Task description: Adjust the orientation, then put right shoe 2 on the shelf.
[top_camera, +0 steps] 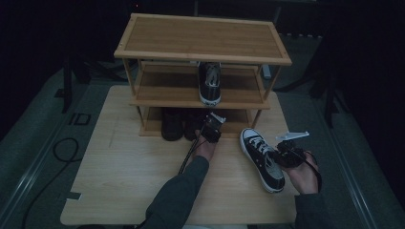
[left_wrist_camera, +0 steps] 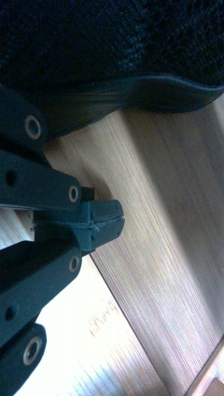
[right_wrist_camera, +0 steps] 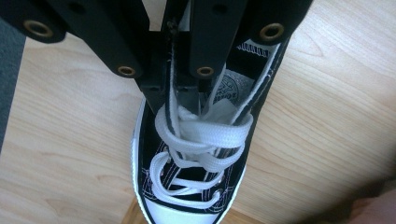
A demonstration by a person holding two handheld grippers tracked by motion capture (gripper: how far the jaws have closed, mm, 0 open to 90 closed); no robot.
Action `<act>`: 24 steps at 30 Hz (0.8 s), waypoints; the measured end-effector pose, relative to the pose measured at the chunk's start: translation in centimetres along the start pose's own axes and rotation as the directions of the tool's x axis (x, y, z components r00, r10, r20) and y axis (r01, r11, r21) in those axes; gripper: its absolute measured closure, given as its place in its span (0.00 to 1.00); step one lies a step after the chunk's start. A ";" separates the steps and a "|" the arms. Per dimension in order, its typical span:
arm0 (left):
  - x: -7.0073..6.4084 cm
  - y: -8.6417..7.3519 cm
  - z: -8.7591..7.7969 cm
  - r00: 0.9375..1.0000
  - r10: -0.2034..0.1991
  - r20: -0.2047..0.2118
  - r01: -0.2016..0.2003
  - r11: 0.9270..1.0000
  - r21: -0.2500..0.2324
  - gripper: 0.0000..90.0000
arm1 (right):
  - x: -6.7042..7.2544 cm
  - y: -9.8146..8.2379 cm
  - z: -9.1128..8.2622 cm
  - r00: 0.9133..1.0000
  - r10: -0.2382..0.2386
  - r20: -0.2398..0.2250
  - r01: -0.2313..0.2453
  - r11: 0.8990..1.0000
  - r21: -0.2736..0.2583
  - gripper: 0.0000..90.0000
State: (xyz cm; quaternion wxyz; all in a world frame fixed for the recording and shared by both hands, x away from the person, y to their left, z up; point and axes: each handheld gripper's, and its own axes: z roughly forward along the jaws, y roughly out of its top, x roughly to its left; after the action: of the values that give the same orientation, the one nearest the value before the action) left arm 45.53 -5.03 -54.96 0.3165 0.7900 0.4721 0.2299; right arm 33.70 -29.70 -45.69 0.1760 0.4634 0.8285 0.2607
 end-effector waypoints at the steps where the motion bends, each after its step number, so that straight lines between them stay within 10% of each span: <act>1: 0.0 0.0 0.0 1.000 0.000 0.000 0.000 1.000 0.000 1.00 | -0.1 0.1 -0.1 1.000 -0.006 -0.007 0.006 1.000 -0.001 0.97; 24: 0.0 0.0 0.0 1.000 0.000 0.000 0.000 1.000 0.000 1.00 | -1.4 2.9 -1.7 0.993 -0.098 -0.072 0.098 0.995 -0.004 0.97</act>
State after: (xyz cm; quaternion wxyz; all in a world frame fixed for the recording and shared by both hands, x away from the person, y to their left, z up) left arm 45.53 -5.02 -54.96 0.3165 0.7899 0.4723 0.2297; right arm 35.48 -30.08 -42.53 0.1587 0.4127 0.8559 0.2683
